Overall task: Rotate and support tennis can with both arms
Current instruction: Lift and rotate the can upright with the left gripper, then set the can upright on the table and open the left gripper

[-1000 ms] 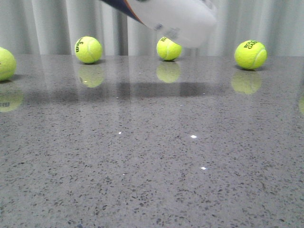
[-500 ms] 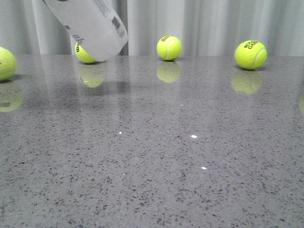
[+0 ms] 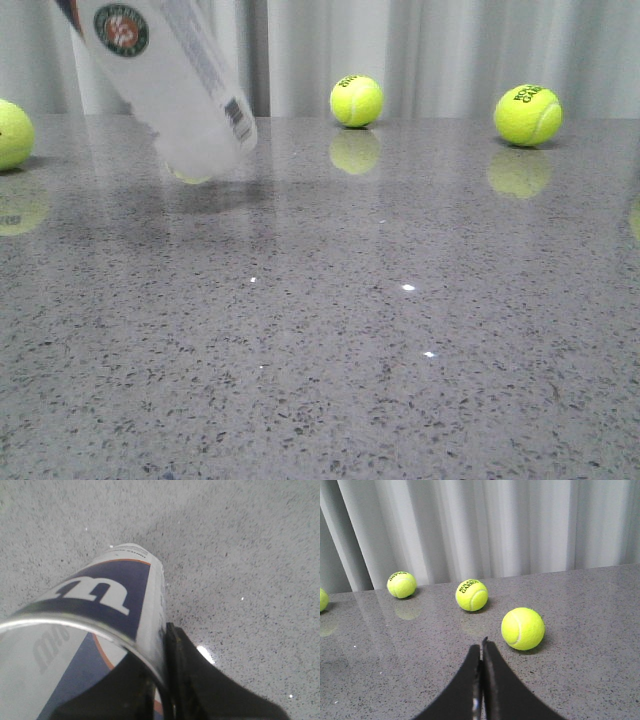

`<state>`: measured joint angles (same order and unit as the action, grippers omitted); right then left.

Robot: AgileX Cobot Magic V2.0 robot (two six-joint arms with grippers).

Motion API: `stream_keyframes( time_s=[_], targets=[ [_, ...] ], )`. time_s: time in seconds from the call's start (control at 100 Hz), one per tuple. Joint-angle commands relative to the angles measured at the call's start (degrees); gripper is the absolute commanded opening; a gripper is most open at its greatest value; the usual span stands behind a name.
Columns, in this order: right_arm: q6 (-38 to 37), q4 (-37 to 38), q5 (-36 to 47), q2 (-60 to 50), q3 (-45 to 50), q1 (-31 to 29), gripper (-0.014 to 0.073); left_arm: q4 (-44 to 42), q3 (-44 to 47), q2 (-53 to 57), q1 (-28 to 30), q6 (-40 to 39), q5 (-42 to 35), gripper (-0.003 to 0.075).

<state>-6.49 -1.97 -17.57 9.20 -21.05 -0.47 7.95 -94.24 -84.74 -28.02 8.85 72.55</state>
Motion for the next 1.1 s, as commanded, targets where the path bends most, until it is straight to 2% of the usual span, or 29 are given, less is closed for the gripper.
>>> stream_keyframes(
  time_s=[0.0, 0.13, 0.14, 0.2, 0.21, 0.33, 0.7, 0.88, 1.09],
  targets=[
    [0.29, 0.23, 4.93, 0.63, -1.17, -0.34, -0.0066, 0.71, -1.03, 1.32, -0.36, 0.04, 0.55, 0.0037],
    [0.29, 0.23, 4.93, 0.63, -1.17, -0.34, -0.0066, 0.47, -1.03, 1.00, -0.36, 0.04, 0.55, 0.0201],
    [0.29, 0.23, 4.93, 0.63, -1.17, -0.34, -0.0066, 0.47, -1.03, 1.00, -0.36, 0.04, 0.55, 0.0235],
    [0.29, 0.23, 4.93, 0.63, -1.17, -0.34, -0.0066, 0.47, -1.03, 1.00, -0.36, 0.04, 0.55, 0.0313],
    [0.29, 0.23, 4.93, 0.63, -1.17, -0.34, -0.0066, 0.47, -1.03, 1.00, -0.36, 0.04, 0.55, 0.0344],
    [0.29, 0.23, 4.93, 0.63, -1.17, -0.34, -0.0066, 0.34, -1.03, 1.00, -0.36, 0.04, 0.43, 0.0448],
    [0.29, 0.23, 4.93, 0.63, -1.17, -0.34, -0.0066, -0.97, -1.03, 0.95, -0.36, 0.13, -7.42, 0.0454],
    [0.29, 0.23, 4.93, 0.63, -1.17, -0.34, -0.0066, -9.58, -1.03, 0.95, -0.36, 0.13, -9.96, 0.0453],
    [0.29, 0.23, 4.93, 0.63, -1.17, -0.34, -0.0066, -12.89, -1.03, 0.95, -0.36, -0.86, -10.49, 0.0453]
  ],
)
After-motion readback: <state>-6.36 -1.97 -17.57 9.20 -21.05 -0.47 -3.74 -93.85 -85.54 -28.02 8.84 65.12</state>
